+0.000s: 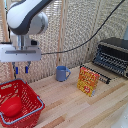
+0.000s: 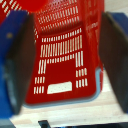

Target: Please locate the crimson dish within your space. Move your hand towards it gently. Tenderly hold the bowl carefully using your fingers and raise it. With caution, shift it towards the basket. Kindly let loose of the dish to drop it in the basket.

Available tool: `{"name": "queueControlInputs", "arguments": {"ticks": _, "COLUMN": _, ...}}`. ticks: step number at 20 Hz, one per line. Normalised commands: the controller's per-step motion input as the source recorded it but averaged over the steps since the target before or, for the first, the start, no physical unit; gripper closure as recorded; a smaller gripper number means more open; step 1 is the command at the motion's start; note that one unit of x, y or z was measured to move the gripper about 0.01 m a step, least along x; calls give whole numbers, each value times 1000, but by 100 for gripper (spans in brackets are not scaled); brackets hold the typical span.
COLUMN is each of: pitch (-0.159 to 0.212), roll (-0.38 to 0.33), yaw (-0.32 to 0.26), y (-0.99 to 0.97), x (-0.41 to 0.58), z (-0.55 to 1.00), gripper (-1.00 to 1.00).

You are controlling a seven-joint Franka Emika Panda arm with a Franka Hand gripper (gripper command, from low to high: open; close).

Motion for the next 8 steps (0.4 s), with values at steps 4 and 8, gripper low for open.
{"name": "queueControlInputs", "arguments": {"ticks": 4, "pitch": -238, "roll": -215, "yaw": 156, "y": -154, "x": 284, "z": 167, "gripper": -100}}
{"name": "queueControlInputs", "arguments": {"ticks": 8, "pitch": -24, "roll": -15, "yaw": 36, "y": -1, "x": 106, "z": 12, "gripper": -100}}
